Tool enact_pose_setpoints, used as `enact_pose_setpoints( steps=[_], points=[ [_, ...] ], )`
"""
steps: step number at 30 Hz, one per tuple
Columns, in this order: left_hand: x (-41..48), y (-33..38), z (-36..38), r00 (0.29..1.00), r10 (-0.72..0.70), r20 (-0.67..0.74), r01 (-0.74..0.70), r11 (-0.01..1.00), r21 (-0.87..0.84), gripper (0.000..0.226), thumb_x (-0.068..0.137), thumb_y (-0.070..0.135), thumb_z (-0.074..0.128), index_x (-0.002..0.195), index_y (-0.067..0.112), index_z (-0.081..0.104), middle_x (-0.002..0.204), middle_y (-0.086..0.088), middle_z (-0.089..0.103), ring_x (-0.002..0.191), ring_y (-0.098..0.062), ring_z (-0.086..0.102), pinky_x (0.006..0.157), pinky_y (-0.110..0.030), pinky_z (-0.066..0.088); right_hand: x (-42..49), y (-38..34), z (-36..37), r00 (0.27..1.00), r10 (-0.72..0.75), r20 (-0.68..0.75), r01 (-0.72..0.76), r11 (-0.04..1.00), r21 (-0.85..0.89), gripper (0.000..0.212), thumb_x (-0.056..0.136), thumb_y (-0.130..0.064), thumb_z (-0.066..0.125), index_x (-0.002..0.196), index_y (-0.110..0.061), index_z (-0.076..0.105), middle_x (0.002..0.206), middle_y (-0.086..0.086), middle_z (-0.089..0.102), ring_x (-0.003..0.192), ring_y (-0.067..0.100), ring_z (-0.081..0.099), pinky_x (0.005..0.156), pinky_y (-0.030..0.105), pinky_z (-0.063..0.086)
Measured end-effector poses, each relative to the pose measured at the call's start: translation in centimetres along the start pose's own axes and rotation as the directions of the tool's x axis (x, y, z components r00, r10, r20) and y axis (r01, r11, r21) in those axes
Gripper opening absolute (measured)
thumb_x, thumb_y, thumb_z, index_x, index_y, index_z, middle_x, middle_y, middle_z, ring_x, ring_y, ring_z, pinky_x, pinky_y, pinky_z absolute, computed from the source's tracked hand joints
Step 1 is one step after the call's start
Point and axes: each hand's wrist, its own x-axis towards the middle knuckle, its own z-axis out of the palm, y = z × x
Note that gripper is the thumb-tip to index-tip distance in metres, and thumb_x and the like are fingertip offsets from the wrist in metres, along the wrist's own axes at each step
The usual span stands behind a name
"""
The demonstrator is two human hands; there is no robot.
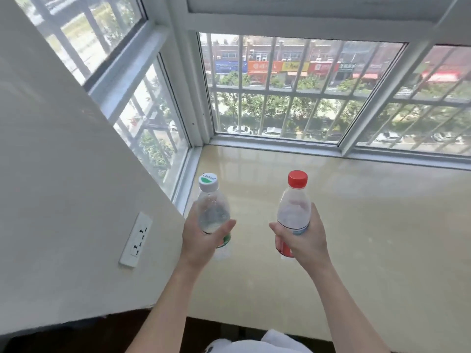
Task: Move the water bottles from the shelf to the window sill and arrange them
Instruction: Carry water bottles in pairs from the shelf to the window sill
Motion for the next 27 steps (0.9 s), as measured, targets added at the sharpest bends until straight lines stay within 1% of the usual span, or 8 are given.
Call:
enact_pose_setpoints(
  steps=[4, 8, 13, 15, 18, 20, 23, 27],
  points=[
    [2.2, -0.9, 0.2, 0.995, -0.015, 0.097, 0.015, 1.0, -0.002, 0.053, 0.066, 0.025, 0.083, 0.113, 0.031, 0.059, 0.099, 0.022, 0.068, 0.096, 0.002, 0.064, 0.081, -0.015, 0.05, 0.1, 0.8, 0.0, 0.995, 0.013, -0.103, -0.015, 1.0, -0.011, 0.047, 0.074, 0.0, 0.083, 0.107, -0.014, 0.053, 0.059, -0.019, 0.061, 0.049, -0.001, 0.054, 0.051, 0.013, 0.045],
    [3.7, -2.8, 0.8, 0.989, -0.074, 0.128, 0.076, 0.997, -0.009, 0.049, 0.065, 0.026, 0.084, 0.106, 0.039, 0.06, 0.1, 0.008, 0.068, 0.094, -0.012, 0.065, 0.07, -0.023, 0.054, 1.2, 2.3, 0.9, 0.991, 0.023, -0.129, -0.026, 0.999, -0.025, 0.047, 0.074, 0.0, 0.083, 0.107, -0.015, 0.053, 0.061, -0.02, 0.061, 0.048, 0.0, 0.053, 0.05, 0.011, 0.045],
    [5.7, -6.8, 2.3, 0.98, -0.127, 0.156, 0.126, 0.992, 0.012, 0.049, 0.071, 0.011, 0.086, 0.099, 0.039, 0.058, 0.095, 0.009, 0.065, 0.085, -0.005, 0.063, 0.064, -0.016, 0.051, 3.6, 6.7, 2.3, 0.991, 0.062, -0.119, -0.064, 0.998, -0.013, 0.047, 0.075, -0.006, 0.083, 0.102, -0.025, 0.05, 0.063, 0.018, 0.059, 0.047, 0.035, 0.051, 0.046, 0.035, 0.048],
    [6.6, -9.2, 2.9, 0.976, -0.154, 0.157, 0.153, 0.988, 0.014, 0.047, 0.072, 0.011, 0.085, 0.103, 0.035, 0.058, 0.095, 0.005, 0.065, 0.084, -0.008, 0.062, 0.063, -0.016, 0.05, 4.9, 9.4, 2.8, 0.987, 0.101, -0.125, -0.103, 0.995, -0.004, 0.047, 0.073, -0.009, 0.083, 0.103, -0.026, 0.051, 0.064, 0.023, 0.057, 0.048, 0.04, 0.052, 0.045, 0.04, 0.048],
    [8.3, -13.3, 4.3, 0.97, -0.19, 0.152, 0.189, 0.982, 0.02, 0.047, 0.073, 0.012, 0.085, 0.11, 0.027, 0.059, 0.099, 0.003, 0.066, 0.087, -0.009, 0.063, 0.065, -0.019, 0.051, 7.1, 13.6, 3.3, 0.985, 0.138, -0.103, -0.142, 0.989, -0.029, 0.046, 0.071, -0.013, 0.086, 0.102, -0.024, 0.054, 0.068, 0.024, 0.06, 0.051, 0.039, 0.055, 0.047, 0.037, 0.047],
    [9.7, -16.3, 5.6, 0.97, -0.188, 0.157, 0.184, 0.982, 0.036, 0.05, 0.072, 0.016, 0.086, 0.112, 0.028, 0.059, 0.101, 0.007, 0.067, 0.093, -0.009, 0.064, 0.071, -0.026, 0.054, 8.7, 16.7, 3.5, 0.985, 0.151, -0.087, -0.155, 0.987, -0.045, 0.051, 0.068, -0.015, 0.088, 0.104, -0.029, 0.056, 0.074, 0.02, 0.063, 0.056, 0.037, 0.057, 0.052, 0.039, 0.05],
    [12.1, -20.4, 7.4, 0.971, -0.166, 0.173, 0.15, 0.984, 0.101, 0.053, 0.067, 0.031, 0.088, 0.11, 0.031, 0.058, 0.102, 0.006, 0.067, 0.098, -0.018, 0.065, 0.082, -0.048, 0.057, 10.7, 21.1, 3.9, 0.985, 0.162, -0.059, -0.165, 0.985, -0.056, 0.055, 0.062, -0.028, 0.091, 0.103, -0.035, 0.055, 0.081, 0.009, 0.064, 0.062, 0.029, 0.057, 0.057, 0.039, 0.052],
    [14.2, -24.4, 8.8, 0.978, -0.119, 0.174, 0.096, 0.986, 0.139, 0.055, 0.064, 0.036, 0.089, 0.108, 0.027, 0.057, 0.1, -0.002, 0.066, 0.095, -0.029, 0.065, 0.079, -0.059, 0.054, 12.7, 25.8, 4.7, 0.985, 0.169, -0.036, -0.171, 0.983, -0.067, 0.063, 0.057, -0.04, 0.093, 0.105, -0.031, 0.053, 0.087, 0.005, 0.062, 0.073, 0.027, 0.057, 0.067, 0.048, 0.053]
  ],
)
